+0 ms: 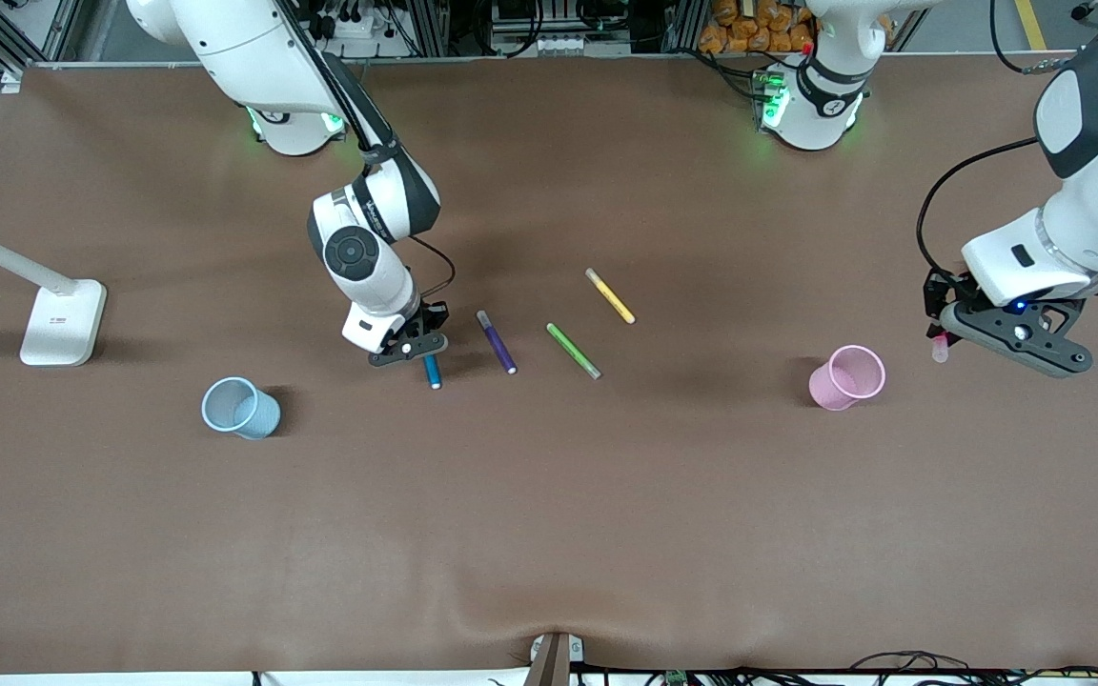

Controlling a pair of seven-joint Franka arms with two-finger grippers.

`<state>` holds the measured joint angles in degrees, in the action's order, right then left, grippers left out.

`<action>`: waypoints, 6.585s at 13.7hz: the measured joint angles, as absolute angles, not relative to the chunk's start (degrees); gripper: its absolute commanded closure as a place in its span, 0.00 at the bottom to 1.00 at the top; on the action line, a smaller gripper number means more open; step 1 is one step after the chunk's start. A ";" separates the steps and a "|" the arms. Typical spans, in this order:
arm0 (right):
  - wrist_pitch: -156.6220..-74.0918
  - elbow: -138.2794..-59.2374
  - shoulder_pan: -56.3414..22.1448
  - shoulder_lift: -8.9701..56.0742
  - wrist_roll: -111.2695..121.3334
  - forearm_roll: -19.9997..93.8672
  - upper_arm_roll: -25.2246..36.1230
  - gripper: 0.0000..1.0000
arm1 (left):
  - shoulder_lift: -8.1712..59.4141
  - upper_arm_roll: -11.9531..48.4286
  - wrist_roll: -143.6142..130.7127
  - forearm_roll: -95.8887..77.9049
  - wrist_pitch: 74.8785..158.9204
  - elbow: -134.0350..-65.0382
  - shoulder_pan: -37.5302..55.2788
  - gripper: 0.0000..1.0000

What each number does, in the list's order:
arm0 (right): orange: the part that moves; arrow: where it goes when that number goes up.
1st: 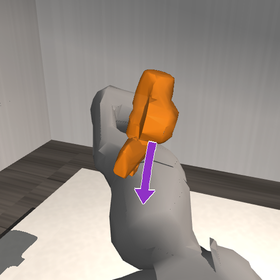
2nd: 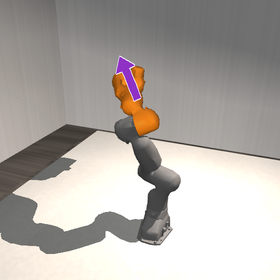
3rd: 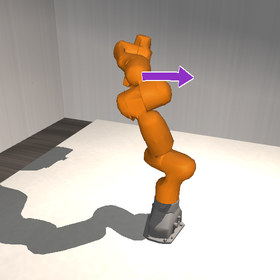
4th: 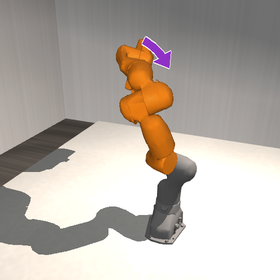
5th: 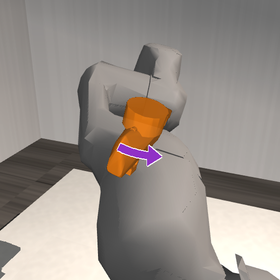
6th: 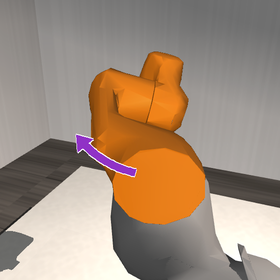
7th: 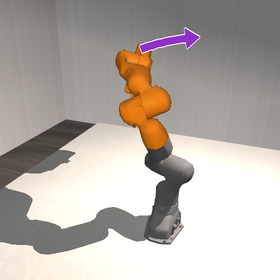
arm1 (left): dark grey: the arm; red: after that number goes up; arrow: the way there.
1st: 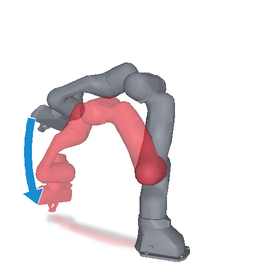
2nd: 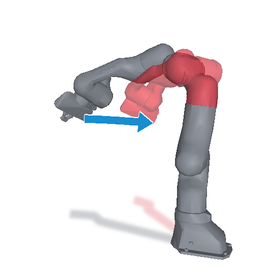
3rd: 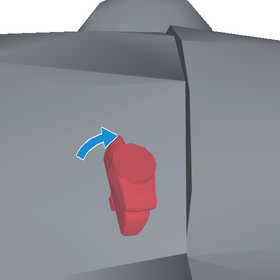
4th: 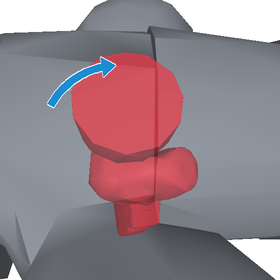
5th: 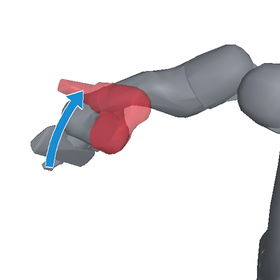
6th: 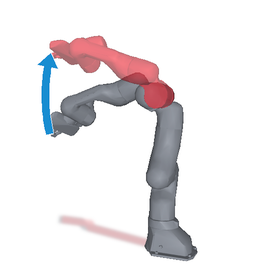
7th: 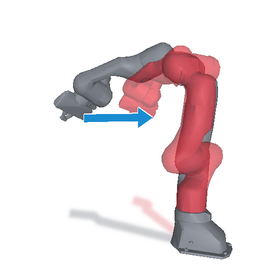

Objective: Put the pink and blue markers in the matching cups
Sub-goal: 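Lift the pink marker with the left gripper while the right lifts blue, then carry the pink marker over the pink cup while the right carries blue, then open the left gripper into the pink cup while the right releases blue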

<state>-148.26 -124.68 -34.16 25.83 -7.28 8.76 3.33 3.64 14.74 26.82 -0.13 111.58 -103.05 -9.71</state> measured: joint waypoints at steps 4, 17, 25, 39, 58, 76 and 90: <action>-148.65 -124.19 -33.32 25.27 -7.62 8.79 4.06 1.00 | 2.65 14.71 38.29 -6.68 119.49 -109.88 -13.65 1.00; -99.04 -101.22 -17.79 16.21 -7.08 8.76 4.90 1.00 | 5.43 14.70 53.39 -17.66 129.80 -118.35 -15.15 1.00; -85.78 -93.92 -13.33 16.49 -6.98 2.13 4.93 1.00 | 6.45 14.86 60.88 -20.06 130.35 -118.35 -15.05 1.00; -71.07 -81.13 -8.35 31.90 -7.03 -0.27 4.91 1.00 | 12.04 14.76 86.67 -31.68 131.51 -118.15 -15.28 1.00; -66.69 -68.70 -7.26 43.06 -7.10 -1.21 5.01 1.00 | 17.80 14.68 97.36 -36.31 131.99 -118.28 -16.50 0.07; -70.99 -66.05 -5.86 47.99 -7.09 -1.25 4.98 1.00 | 16.44 15.14 75.39 -36.89 123.25 -113.68 -17.62 0.00; -79.62 -65.87 -5.85 49.22 -7.11 -1.26 4.96 0.45 | 16.10 16.64 38.27 -19.26 105.40 -97.77 -14.25 0.00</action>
<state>-79.62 -65.87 -5.85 49.22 -7.11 -1.26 4.96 16.10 16.64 38.27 -19.26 105.40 -97.77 -14.25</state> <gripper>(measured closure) 0.828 0.000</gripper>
